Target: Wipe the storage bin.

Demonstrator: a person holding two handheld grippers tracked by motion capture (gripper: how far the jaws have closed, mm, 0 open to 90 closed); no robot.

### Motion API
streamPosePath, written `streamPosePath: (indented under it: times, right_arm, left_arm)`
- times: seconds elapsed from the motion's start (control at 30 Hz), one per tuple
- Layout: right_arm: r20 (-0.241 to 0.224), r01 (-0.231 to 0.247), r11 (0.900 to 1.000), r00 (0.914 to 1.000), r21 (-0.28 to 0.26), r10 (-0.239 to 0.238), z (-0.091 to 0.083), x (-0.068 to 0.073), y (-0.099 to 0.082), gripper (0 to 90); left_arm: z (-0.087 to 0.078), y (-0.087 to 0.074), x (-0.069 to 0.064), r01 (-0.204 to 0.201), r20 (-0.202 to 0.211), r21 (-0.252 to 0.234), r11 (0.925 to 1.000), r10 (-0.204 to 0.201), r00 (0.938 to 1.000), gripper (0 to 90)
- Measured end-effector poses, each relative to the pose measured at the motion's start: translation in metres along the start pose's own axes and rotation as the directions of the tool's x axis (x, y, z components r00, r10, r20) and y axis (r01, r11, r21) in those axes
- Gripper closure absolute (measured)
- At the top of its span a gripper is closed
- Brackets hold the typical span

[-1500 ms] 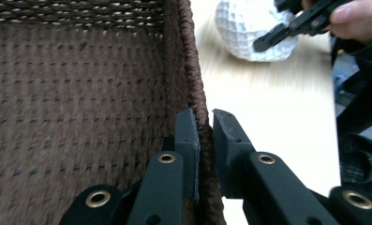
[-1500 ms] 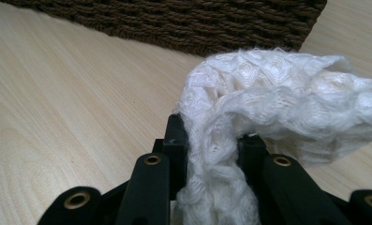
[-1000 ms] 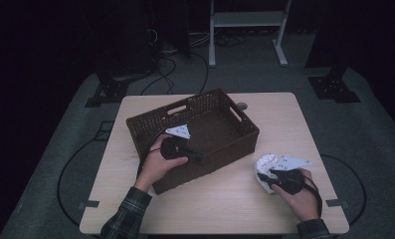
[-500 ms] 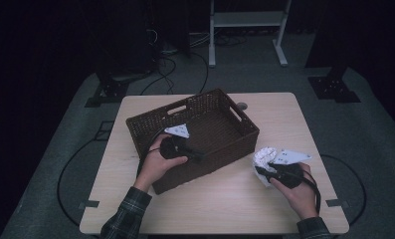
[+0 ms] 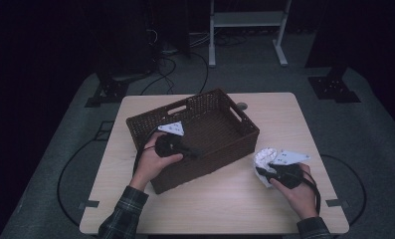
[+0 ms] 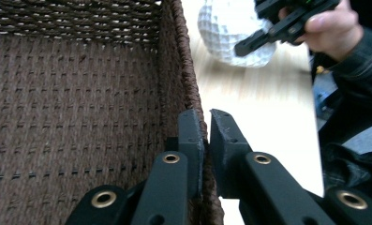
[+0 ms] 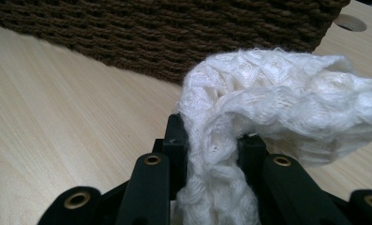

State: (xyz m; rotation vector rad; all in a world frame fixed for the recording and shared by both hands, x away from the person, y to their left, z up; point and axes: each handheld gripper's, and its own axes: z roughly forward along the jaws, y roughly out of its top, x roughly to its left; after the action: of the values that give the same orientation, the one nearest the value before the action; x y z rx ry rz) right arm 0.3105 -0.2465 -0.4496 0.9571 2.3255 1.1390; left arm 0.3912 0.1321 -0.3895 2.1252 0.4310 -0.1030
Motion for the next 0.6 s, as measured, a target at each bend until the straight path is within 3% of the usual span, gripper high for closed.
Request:
streamPosePath:
  times: [0.27,0.6]
  right_arm:
    - [0.008,0.002,1.0,1.0,0.006,-0.002,0.0,0.001,0.0,71.2]
    - [0.029,0.007,0.9989,0.9996,-0.046,-0.006,-0.001,-0.011,0.018,71.2]
  left_arm:
    - [0.001,-0.006,0.004,0.023,0.029,-0.032,0.9992,-0.022,0.9993,83.8]
    - [0.001,-0.008,0.004,0.019,0.027,-0.038,0.9991,-0.018,0.9995,83.0]
